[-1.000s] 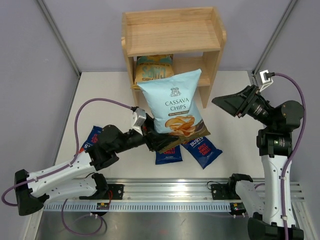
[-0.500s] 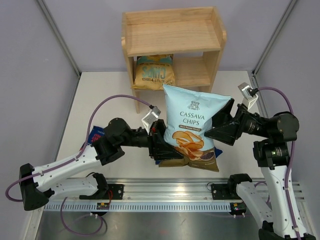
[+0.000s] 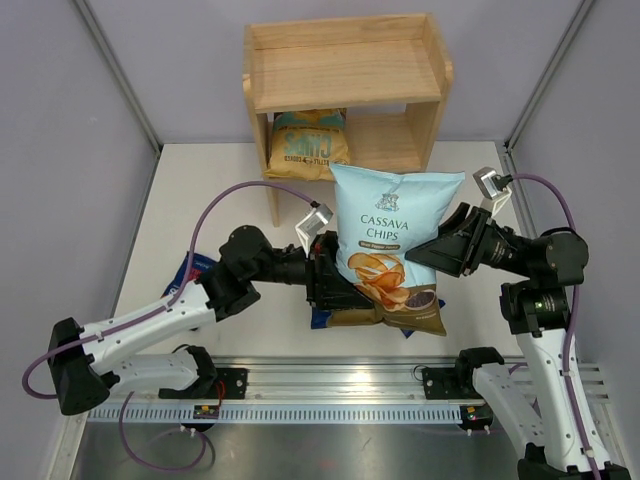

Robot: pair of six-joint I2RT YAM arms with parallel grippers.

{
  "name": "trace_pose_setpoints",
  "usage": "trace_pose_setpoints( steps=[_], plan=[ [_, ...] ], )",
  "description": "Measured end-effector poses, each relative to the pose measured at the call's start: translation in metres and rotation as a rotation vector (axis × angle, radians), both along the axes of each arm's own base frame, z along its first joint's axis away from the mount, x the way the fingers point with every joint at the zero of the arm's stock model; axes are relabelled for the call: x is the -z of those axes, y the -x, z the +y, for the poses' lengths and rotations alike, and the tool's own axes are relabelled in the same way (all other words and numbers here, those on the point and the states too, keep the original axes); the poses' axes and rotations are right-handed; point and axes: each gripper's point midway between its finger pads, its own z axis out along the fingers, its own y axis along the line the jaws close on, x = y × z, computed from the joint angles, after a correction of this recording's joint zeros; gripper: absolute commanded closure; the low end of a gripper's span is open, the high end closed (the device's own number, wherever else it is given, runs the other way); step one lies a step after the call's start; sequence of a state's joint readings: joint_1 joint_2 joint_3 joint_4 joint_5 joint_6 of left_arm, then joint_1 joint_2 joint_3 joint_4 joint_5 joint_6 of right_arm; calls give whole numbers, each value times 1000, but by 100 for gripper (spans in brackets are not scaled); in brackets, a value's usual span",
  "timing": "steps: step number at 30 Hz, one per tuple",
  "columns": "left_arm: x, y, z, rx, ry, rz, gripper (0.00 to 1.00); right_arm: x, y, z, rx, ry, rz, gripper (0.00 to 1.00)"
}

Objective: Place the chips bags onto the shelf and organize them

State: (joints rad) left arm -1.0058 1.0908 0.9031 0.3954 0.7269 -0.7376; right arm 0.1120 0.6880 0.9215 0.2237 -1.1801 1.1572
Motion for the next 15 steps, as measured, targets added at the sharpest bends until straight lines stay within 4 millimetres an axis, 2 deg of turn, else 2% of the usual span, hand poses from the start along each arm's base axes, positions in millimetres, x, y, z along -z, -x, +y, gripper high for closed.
trace_pose_setpoints(
  steps=[1, 4, 5, 6, 12, 15],
  plan=[
    [1, -2, 1, -3, -6, 8, 41, 1, -1, 0, 6, -7, 4, 66],
    [3, -8, 3, -20, -22, 29, 24, 1, -4, -1, 41, -31, -1, 76],
    [4, -10, 5, -33, -28, 37, 6, 0, -4, -2, 56, -40, -4, 78],
    [3, -12, 6, -44, -29, 37, 1, -2, -5, -3, 73, -51, -9, 78],
    [-18, -22, 25, -189, 113, 48, 1, -12, -4, -10, 181, -140, -52, 78],
    [-16, -23, 34, -258, 215, 76, 1, -21, -5, -17, 251, -209, -95, 78]
  ],
)
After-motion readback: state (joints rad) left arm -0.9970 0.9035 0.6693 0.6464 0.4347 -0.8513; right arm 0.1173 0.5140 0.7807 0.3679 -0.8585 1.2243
